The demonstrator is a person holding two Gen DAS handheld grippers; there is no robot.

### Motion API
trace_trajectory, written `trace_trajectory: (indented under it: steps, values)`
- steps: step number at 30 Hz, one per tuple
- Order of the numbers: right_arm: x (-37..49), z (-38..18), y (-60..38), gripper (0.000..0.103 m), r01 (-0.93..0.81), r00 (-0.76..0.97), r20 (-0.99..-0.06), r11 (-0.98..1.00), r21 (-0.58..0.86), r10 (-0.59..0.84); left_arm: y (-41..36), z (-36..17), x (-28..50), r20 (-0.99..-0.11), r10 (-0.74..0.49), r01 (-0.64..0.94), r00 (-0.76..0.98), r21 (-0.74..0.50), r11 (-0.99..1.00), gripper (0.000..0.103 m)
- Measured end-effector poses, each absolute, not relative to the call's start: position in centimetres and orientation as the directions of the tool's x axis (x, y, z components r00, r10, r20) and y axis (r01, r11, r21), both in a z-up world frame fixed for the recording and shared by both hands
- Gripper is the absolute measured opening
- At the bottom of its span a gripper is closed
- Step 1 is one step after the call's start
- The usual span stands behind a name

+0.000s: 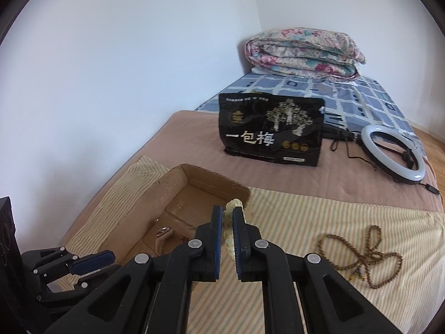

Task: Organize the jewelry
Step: 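Carry the pearl with the left tool and the bracelet with the right tool to the box, then open the left gripper releasing the pearl while the right gripper releases the bracelet into the box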

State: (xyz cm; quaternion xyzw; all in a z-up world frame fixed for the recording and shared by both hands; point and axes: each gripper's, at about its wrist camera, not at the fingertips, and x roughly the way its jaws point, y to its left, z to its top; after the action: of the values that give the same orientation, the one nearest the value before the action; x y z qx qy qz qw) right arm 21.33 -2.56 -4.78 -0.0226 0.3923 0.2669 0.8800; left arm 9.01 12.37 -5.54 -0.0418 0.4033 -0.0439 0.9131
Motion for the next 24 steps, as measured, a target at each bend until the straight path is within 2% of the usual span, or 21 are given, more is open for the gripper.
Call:
trace_trajectory:
  steps: [18, 19, 20, 22, 23, 24]
  values:
    - [23.7, -9.6, 2.4, 0.006, -0.503, 0.48, -0.744, 0.841, 0.2, 0.464, 13.8, -8.3, 10.4, -0.786, -0.087, 0.001, 0.611, -0.11, 0.994, 0.017]
    - [23.8, -9.6, 2.4, 0.011, -0.501, 0.479, -0.743, 0.841, 0.205, 0.467, 13.8, -8.2, 10.5, -0.787, -0.089, -0.001, 0.611, -0.112, 0.994, 0.017]
    - [23.8, -9.6, 2.4, 0.024, -0.497, 0.481, -0.739, 0.841, 0.212, 0.471, 13.8, -8.2, 10.5, -0.786, -0.089, -0.004, 0.611, -0.115, 0.993, 0.017]
    - [23.6, -9.4, 2.4, 0.036, -0.492, 0.495, -0.732, 0.845, 0.207, 0.468, 13.8, -8.1, 10.6, -0.784, -0.088, -0.006, 0.614, -0.116, 0.993, 0.017]
    - [23.5, -9.3, 2.4, 0.039, -0.495, 0.497, -0.731, 0.845, 0.203, 0.467, 13.7, -8.1, 10.6, -0.785, -0.084, -0.006, 0.613, -0.111, 0.994, 0.018]
    - [23.4, -9.2, 2.5, 0.04, -0.499, 0.498, -0.732, 0.844, 0.198, 0.466, 13.7, -8.1, 10.6, -0.786, -0.08, -0.008, 0.613, -0.108, 0.994, 0.025]
